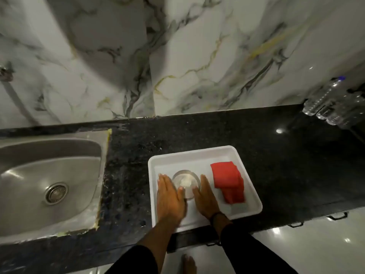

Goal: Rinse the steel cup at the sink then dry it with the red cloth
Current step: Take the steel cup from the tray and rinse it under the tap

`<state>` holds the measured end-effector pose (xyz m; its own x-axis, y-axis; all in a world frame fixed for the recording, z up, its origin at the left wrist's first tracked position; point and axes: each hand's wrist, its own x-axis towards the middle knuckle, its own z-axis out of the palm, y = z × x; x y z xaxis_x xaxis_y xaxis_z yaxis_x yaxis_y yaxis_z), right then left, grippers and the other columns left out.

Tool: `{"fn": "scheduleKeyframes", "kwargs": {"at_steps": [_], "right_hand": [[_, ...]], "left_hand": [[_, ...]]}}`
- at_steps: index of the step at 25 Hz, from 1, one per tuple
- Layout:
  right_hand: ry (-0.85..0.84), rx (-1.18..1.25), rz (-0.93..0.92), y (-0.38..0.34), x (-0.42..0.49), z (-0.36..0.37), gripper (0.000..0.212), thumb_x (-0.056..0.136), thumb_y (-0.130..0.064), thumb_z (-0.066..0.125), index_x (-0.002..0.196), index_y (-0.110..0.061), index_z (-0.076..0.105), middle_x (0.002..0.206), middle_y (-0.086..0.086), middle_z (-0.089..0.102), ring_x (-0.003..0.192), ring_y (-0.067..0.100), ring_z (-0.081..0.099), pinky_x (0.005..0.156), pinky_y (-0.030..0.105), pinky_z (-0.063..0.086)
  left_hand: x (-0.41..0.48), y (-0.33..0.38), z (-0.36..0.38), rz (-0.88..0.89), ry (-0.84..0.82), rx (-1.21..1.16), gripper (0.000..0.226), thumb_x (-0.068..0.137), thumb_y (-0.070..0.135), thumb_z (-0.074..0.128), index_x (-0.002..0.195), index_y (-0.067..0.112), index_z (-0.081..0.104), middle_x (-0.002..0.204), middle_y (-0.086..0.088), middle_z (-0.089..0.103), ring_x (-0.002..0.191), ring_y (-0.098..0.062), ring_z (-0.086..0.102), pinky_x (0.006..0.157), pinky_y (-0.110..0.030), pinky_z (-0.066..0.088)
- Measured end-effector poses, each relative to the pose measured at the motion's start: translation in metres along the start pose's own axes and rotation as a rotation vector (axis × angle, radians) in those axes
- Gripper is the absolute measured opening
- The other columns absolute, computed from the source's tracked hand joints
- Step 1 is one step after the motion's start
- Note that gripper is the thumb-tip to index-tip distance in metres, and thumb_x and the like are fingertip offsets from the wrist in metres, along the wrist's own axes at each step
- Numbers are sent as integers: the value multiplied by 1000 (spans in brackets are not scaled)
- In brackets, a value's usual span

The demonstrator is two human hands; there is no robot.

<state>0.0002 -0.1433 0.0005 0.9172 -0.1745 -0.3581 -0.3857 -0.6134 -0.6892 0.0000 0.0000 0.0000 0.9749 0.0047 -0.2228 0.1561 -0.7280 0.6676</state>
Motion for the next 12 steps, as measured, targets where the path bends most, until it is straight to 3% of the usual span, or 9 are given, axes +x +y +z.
{"fn": "scheduleKeyframes", "kwargs": {"at_steps": [3, 7, 9, 12], "right_hand": [[33, 161, 64, 7, 26, 5, 60, 115, -21, 46, 168, -4, 25, 176, 17, 27, 162, 31, 28, 131, 38, 23], [61, 341, 172, -2, 27, 10, 51, 115, -22, 44, 164, -12, 38, 167, 13, 45, 153, 31, 43, 126, 38, 32], [55, 409, 192, -4, 26, 5, 50, 115, -20, 42, 165, -10, 39, 167, 11, 46, 153, 29, 43, 123, 31, 32], [83, 501, 180, -13, 20, -5, 46, 116, -16, 41, 161, -7, 45, 163, 12, 50, 150, 29, 46, 122, 28, 34]], "left_hand": [[15, 17, 21, -263, 3, -120, 76, 113, 46, 25, 170, 2, 1, 182, -15, -14, 170, -30, -6, 138, -45, 6], [21, 41, 33, -416, 54, -257, 70, 113, 46, 26, 171, 7, 13, 184, -7, -6, 170, -30, 9, 136, -50, 20], [23, 50, 34, -470, 77, -343, 67, 114, 45, 27, 170, 10, 19, 184, -7, 7, 167, -33, 21, 133, -53, 24], [18, 51, 29, -494, 173, -454, 58, 114, 40, 34, 165, 15, 37, 170, -12, 46, 154, -39, 45, 128, -53, 34]]}}
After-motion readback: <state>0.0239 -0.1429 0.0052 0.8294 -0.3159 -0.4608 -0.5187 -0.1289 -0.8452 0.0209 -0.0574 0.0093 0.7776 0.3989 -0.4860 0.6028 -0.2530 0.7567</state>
